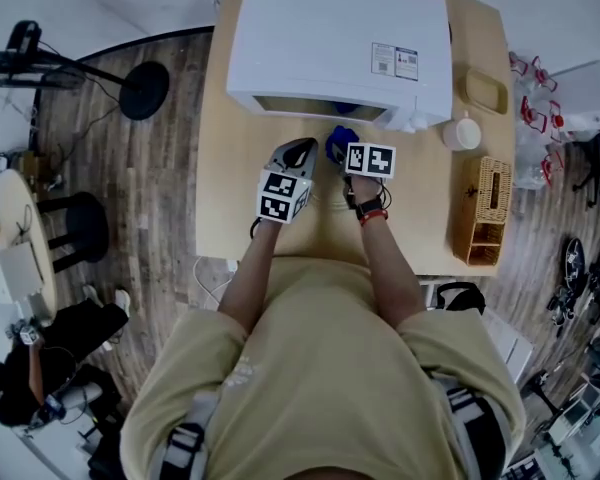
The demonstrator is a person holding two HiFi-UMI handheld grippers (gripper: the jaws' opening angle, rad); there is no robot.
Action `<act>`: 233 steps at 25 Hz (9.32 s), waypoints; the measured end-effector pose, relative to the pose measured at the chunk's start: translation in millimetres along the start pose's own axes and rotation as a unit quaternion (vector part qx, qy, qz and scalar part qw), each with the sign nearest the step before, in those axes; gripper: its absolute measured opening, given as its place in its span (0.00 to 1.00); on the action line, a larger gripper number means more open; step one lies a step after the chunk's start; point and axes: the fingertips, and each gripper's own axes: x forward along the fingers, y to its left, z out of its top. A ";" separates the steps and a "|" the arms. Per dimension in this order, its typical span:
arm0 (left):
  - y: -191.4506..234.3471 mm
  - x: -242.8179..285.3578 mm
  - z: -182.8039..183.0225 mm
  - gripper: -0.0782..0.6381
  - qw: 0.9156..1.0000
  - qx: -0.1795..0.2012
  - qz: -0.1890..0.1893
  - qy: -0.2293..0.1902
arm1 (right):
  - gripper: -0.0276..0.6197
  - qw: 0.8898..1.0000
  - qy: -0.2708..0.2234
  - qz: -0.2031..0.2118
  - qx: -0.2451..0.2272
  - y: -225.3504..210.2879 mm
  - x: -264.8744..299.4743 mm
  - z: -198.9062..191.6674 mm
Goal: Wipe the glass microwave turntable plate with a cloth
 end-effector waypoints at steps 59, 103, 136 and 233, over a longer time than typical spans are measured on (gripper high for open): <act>84.1 -57.0 -23.2 0.13 0.994 -0.052 0.092 -0.010 | 0.31 0.992 0.078 0.091 -0.038 109.0 47.0 -45.1; 11.1 -17.8 -27.4 0.13 0.999 -0.021 0.017 0.018 | 0.31 1.000 0.014 -0.013 0.011 -29.0 -33.4 -28.8; 44.0 -39.5 -25.7 0.13 0.997 -0.061 0.054 -0.004 | 0.31 1.000 0.027 -0.001 0.000 -9.5 -40.7 -31.3; -26.3 -25.1 -45.9 0.13 0.999 -0.012 -0.005 0.031 | 0.32 0.998 0.025 -0.057 0.025 -81.4 -81.6 -61.1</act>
